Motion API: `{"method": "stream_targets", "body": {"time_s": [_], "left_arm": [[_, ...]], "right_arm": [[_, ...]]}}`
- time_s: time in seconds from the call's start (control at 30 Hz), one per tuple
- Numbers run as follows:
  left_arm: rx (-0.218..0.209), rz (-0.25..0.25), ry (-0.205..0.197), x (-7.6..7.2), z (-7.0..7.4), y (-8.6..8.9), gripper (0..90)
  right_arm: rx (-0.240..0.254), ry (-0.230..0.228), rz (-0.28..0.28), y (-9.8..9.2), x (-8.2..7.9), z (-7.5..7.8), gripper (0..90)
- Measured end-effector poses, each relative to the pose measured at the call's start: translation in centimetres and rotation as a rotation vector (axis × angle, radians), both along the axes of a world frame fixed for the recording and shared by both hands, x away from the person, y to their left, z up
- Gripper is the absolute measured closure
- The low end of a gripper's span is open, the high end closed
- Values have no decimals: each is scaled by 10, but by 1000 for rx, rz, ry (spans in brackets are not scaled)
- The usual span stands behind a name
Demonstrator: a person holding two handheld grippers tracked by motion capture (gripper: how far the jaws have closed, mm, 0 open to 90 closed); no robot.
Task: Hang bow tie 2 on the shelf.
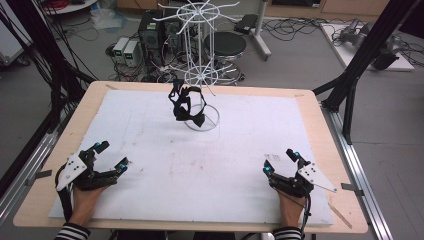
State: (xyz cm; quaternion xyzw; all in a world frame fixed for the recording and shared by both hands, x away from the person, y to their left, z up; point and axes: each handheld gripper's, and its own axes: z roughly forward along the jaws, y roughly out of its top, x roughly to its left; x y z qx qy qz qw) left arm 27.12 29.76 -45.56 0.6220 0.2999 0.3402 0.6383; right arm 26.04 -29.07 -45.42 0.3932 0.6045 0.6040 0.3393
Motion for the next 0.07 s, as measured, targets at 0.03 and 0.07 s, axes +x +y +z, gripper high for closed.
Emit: {"method": "stream_targets", "body": {"time_s": [0.03,0.07], "left_arm": [[1,1,-1,0,0,-1,111],[3,1,-1,0,0,-1,111]], "right_arm": [[0,0,0,0,0,0,90],[-2,0,0,0,0,0,90]]}}
